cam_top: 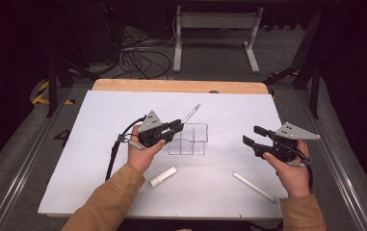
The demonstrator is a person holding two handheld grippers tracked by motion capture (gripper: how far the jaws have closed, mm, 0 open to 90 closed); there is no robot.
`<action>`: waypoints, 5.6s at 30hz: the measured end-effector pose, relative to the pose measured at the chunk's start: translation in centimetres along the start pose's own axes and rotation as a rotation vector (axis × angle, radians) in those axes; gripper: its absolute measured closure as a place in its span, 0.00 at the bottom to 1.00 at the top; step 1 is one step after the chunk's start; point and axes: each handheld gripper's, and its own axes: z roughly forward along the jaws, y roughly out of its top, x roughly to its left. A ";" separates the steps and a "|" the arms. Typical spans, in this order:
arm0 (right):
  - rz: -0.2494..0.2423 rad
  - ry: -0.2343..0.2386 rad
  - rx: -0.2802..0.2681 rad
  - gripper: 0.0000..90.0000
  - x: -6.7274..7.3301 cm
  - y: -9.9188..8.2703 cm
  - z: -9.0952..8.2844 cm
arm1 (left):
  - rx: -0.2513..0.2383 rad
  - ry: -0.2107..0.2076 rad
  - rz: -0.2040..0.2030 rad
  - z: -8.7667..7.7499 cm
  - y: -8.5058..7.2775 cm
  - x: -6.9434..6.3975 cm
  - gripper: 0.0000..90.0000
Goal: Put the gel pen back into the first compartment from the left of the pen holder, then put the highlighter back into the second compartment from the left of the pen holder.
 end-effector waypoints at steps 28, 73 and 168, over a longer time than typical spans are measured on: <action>-0.026 0.013 0.007 0.43 0.9 0.4 -0.5 | 0.020 0.064 0.035 -5.5 1.4 -1.7 0.28; -0.108 0.053 0.123 0.45 3.1 0.4 -1.7 | 0.125 0.211 0.034 -15.4 -1.2 -0.2 0.17; -0.258 0.138 0.887 0.87 4.6 -4.9 1.3 | 0.121 0.213 0.003 -16.6 -1.3 -0.4 0.17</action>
